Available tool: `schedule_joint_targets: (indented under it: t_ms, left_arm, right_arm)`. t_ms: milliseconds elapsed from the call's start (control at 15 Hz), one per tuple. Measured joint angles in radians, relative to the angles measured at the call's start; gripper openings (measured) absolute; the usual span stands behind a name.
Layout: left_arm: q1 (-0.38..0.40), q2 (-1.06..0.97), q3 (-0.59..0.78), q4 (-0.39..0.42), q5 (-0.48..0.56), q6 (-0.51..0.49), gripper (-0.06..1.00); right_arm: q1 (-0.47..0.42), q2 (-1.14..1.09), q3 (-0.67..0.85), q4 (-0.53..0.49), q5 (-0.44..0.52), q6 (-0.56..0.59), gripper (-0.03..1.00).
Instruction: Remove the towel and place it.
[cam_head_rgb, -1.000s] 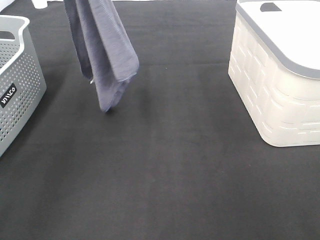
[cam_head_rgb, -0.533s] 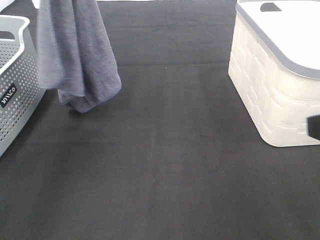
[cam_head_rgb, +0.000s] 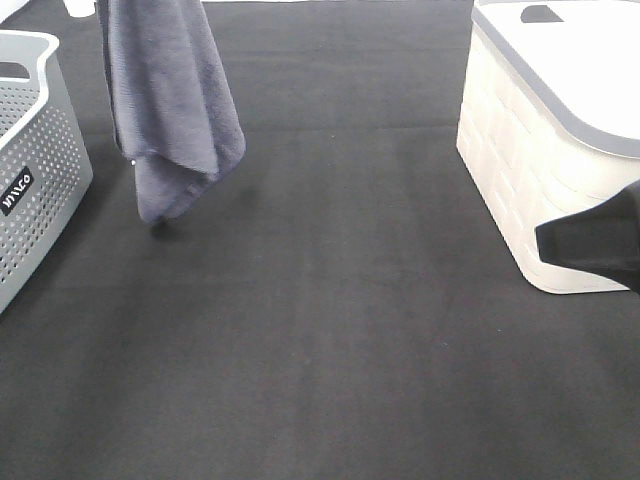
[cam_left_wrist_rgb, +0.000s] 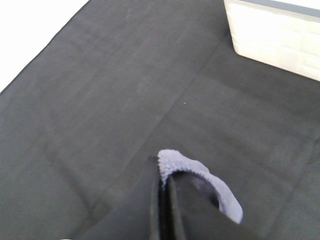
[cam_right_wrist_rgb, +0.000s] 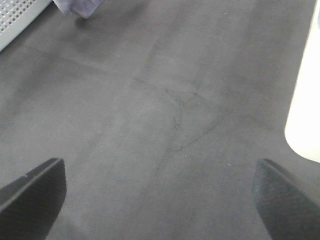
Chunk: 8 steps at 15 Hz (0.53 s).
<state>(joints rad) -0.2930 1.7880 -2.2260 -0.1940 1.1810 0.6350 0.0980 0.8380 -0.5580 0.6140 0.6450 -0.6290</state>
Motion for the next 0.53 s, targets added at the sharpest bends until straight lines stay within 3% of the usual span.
schedule_joint_targets:
  t_ms: [533]
  left_arm:
    - [0.000,0.000,0.000,-0.015,0.021,0.000,0.00]
  right_arm:
    - [0.000,0.001,0.000,0.004,0.000,-0.056,0.96]
